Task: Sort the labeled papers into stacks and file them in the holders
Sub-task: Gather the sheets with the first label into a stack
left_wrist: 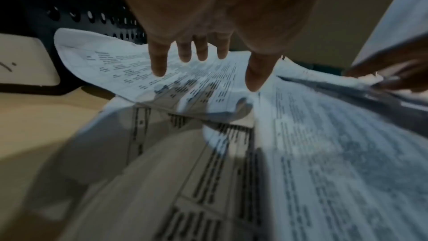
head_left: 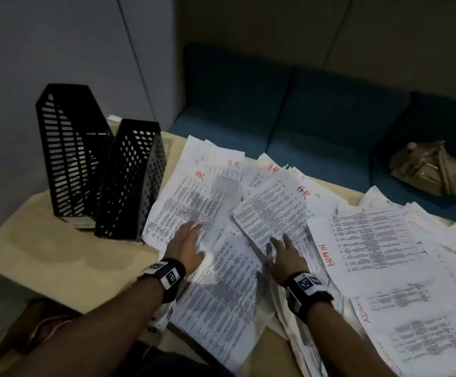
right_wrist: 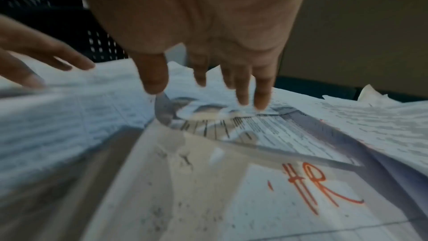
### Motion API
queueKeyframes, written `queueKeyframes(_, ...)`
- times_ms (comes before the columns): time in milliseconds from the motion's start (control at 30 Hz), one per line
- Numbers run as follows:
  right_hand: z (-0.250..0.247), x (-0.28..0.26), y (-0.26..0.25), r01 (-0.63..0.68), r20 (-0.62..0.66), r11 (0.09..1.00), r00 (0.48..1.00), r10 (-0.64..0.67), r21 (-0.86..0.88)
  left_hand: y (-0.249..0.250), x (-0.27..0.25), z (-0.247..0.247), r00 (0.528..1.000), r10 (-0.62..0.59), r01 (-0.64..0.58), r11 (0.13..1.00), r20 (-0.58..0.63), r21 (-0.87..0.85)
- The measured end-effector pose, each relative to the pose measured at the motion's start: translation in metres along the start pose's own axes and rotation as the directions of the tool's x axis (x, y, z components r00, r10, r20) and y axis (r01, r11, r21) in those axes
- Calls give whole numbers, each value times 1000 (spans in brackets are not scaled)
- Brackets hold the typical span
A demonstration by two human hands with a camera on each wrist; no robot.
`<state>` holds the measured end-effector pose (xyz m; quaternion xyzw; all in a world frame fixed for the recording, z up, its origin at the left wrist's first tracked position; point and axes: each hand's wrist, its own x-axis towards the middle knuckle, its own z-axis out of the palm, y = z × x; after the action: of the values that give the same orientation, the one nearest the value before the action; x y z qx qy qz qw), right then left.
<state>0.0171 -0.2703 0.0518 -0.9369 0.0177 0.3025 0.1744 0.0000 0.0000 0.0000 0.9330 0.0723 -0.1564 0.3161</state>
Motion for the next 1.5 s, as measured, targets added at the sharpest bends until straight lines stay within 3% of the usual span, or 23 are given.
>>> queueKeyframes(100, 5, 14, -10, -47, -105, 995, 994, 37, -90, -2, 2, -2, 990, -61, 44, 990, 128, 134)
queueKeyframes(200, 8, 18, -16, 20, -84, 980, 996, -37, -196, 3, -1, -3, 997, -17, 7, 989, 71, 145)
queueKeyframes(267, 10, 16, -18, 61, -148, 969, 984, -99, -241, 4, -3, -3, 999, 10, -14, 991, 38, 131)
queueKeyframes(300, 12, 13, -19, 88, -223, 971, 965, -139, -224, 3, -4, -5, 999, 14, -21, 989, 48, 150)
queueKeyframes(367, 20, 3, -24, 218, -412, 965, 873, -260, -147, -2, -3, -6, 998, 26, -40, 976, 64, 215)
queueKeyframes(433, 31, -11, -37, 358, -479, 923, 792, -380, -140, -9, 1, -10, 998, 9, -20, 981, 60, 191)
queueKeyframes(533, 54, -27, -50, 465, -421, 862, 753, -505, -203, -17, 8, -19, 996, 32, -33, 999, 84, 14)
queueKeyframes(600, 69, -32, -47, 482, -371, 848, 763, -530, -219, -21, 12, -30, 999, -1, -6, 974, -32, -225)
queueKeyframes(700, 84, -41, -41, 489, -328, 857, 793, -514, -161, -27, 20, -47, 968, -113, 53, 965, -223, -259)
queueKeyframes(767, 91, -48, -38, 570, -293, 811, 759, -581, -133, -22, 20, -50, 983, -134, 100, 962, -122, -255)
queueKeyframes(833, 94, -54, -35, 631, -300, 776, 737, -605, -15, -8, 13, -46, 983, -145, 176, 912, 110, -372)
queueKeyframes(900, 91, -51, -34, 542, -340, 820, 818, -464, 184, 1, 6, -34, 963, -128, 209, 911, 239, -355)
queueKeyframes(967, 87, -43, -30, 369, -379, 851, 898, -222, 373, -2, 6, -20, 976, -127, 171, 950, 179, -262)
queueKeyframes(1067, 79, -25, -30, 166, -325, 739, 943, 74, 652, -14, 17, -17, 974, -222, 226, 924, 47, -308)
queueKeyframes(1167, 66, -7, -47, -1, -106, 731, 989, 100, 683, -20, 32, -30, 971, -200, 192, 979, -133, -71)
queueKeyframes(1267, 53, 9, -71, -46, 26, 784, 999, 38, 619, -23, 49, -43, 954, -171, 198, 976, -247, 91)
queueKeyframes(1400, 45, 31, -94, -93, 28, 801, 995, 96, 591, -14, 60, -51, 937, -309, 312, 950, -166, -8)
queueKeyframes(1500, 44, 42, -99, -152, 42, 751, 986, 163, 642, -5, 63, -55, 914, -364, 354, 931, -177, -87)
